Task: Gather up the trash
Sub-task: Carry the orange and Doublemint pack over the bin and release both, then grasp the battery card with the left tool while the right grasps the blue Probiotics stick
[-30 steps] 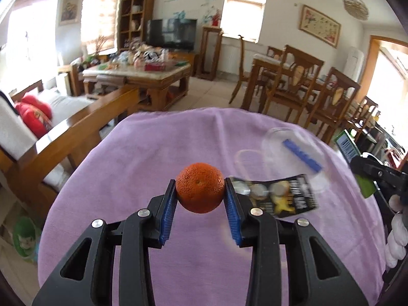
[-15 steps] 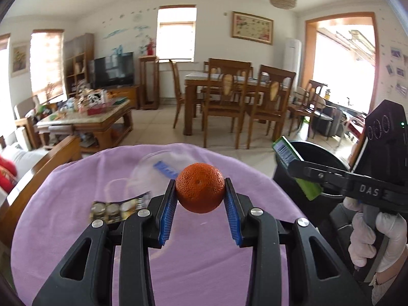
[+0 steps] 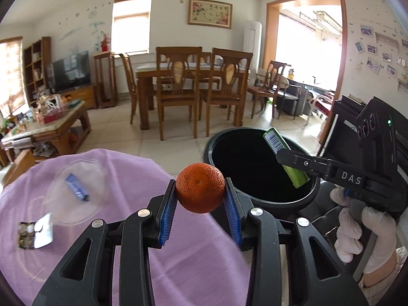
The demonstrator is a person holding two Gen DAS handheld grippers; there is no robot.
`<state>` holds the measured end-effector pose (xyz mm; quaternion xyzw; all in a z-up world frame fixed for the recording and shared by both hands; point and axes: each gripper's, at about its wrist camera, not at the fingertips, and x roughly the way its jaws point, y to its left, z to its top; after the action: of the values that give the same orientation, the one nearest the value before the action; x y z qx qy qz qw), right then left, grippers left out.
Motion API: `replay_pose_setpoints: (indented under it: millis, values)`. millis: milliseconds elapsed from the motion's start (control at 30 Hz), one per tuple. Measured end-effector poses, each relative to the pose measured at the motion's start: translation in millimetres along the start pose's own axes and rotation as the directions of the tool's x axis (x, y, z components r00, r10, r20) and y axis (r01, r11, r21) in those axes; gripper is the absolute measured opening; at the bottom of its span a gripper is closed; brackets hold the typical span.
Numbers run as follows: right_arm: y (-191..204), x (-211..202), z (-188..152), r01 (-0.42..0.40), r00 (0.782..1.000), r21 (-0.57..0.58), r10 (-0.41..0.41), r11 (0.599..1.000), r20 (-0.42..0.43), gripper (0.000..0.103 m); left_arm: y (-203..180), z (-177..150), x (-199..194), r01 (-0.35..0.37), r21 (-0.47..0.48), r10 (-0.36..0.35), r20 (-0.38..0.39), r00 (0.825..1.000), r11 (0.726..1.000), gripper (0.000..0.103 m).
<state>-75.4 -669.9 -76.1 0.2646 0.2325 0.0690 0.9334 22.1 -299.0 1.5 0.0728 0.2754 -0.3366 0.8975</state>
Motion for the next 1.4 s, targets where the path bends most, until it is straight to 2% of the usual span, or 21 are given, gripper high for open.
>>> replay_pose_setpoints:
  millis: [133,333,533,733,1033,1100,1133,1167,1200,1400]
  values:
    - [-43.0,-11.7,0.9,0.045,0.999,0.067,-0.046,0.997,0.017,0.031,-19.3,8.8,31.5,0.064,-0.019,-0.064,-0.024,0.998,0.998,0.036]
    - [-97.3,-18.9,-7.7,0.072,0.997,0.161,-0.076,0.984,0.016,0.031,-56.2,14.9,81.7,0.116,0.000,-0.115,-0.088,0.989,0.993,0.036]
    - [-112.3,-16.0,-9.9,0.089,0.995,0.202,-0.095,0.975,0.022,0.032,-73.0,9.7,112.2,0.132,0.010,-0.129,-0.160,0.979,0.991,0.036]
    - [-105.5,-12.3,-13.7,0.083,0.995,0.192,-0.091,0.978,0.031,0.032,-77.8,3.5,128.0,0.133,0.006,-0.129,-0.210,0.969,0.991,0.036]
    - [-94.9,-7.7,-10.3,0.088,0.995,0.187,-0.094,0.978,0.027,0.032,-71.6,-0.7,122.1,0.105,-0.007,-0.104,-0.235,0.967,0.994,0.039]
    - [-88.2,-7.2,-9.3,0.086,0.995,0.183,-0.093,0.979,0.027,0.038,-70.2,-2.9,115.8,0.099,-0.005,-0.098,-0.229,0.968,0.995,0.039]
    - [-86.3,-7.7,-9.2,0.087,0.995,0.176,-0.093,0.980,0.027,0.042,-68.1,-3.6,110.0,0.097,-0.006,-0.096,-0.225,0.970,0.995,0.046]
    - [-75.5,-7.4,-8.8,0.091,0.995,0.170,-0.097,0.981,0.027,0.051,-66.3,-3.3,105.3,0.095,-0.009,-0.095,-0.218,0.971,0.995,0.051]
    - [-72.2,-7.6,-8.1,0.093,0.995,0.165,-0.098,0.982,0.026,0.056,-63.6,-3.5,99.1,0.093,-0.012,-0.093,-0.207,0.974,0.996,0.062]
    - [-39.8,-3.6,-5.5,0.105,0.994,0.099,-0.107,0.989,0.014,0.056,-32.9,-4.2,48.7,0.028,0.004,-0.027,-0.136,0.990,1.000,0.063]
